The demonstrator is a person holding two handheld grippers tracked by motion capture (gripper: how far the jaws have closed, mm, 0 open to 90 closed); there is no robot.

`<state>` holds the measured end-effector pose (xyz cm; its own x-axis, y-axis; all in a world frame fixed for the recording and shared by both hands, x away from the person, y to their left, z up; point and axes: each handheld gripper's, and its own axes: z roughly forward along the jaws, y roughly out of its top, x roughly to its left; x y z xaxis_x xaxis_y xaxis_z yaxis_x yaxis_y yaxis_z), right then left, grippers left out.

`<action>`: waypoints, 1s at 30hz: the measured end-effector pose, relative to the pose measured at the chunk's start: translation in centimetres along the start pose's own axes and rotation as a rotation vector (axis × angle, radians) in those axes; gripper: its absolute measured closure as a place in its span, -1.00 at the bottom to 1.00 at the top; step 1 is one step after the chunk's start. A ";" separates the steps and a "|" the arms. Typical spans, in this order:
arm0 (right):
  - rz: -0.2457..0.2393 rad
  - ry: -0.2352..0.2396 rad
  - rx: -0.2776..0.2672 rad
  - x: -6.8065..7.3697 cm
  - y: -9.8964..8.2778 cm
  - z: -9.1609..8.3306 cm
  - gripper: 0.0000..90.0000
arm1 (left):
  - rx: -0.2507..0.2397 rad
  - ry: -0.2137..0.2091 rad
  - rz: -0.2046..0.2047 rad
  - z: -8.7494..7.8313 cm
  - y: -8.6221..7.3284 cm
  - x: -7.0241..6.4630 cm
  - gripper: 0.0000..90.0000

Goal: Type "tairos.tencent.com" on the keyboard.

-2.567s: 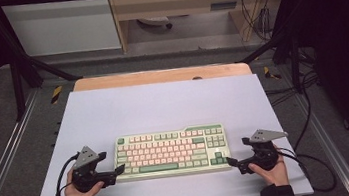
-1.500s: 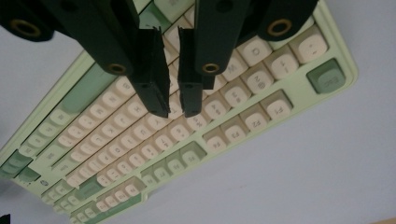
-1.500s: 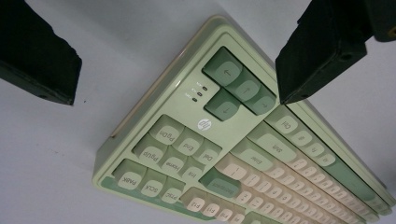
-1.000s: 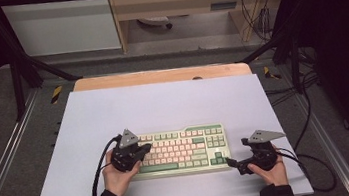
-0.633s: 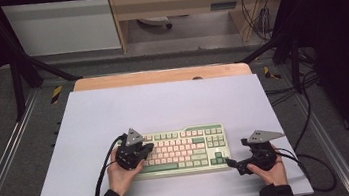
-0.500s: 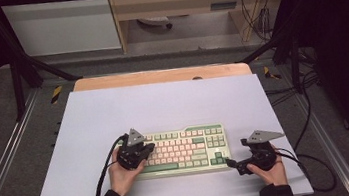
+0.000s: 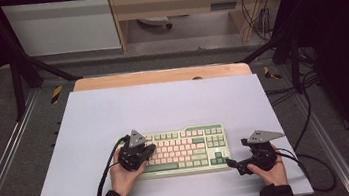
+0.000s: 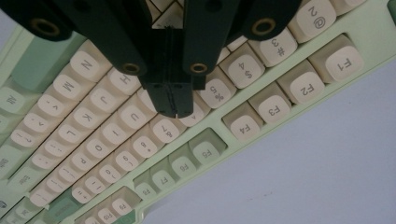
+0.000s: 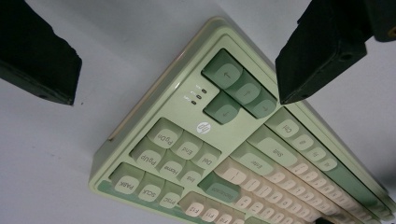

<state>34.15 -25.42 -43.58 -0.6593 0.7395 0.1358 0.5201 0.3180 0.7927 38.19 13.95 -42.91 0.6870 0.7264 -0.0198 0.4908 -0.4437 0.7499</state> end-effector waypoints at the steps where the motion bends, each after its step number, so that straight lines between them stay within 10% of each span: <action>1: 0.001 0.001 0.001 0.0 0.0 0.0 -0.98 | -0.006 -0.002 -0.003 0.0 -0.1 0.0 1.00; 30: 0.003 0.003 -0.004 0.1 0.0 -0.1 -0.98 | -0.070 0.018 -0.025 -4.5 -1.4 0.8 1.00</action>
<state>34.07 -25.41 -43.54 -0.6597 0.7384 0.1401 0.5199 0.3137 0.7946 35.63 17.51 -40.98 0.6645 0.7468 -0.0278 0.4687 -0.3875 0.7938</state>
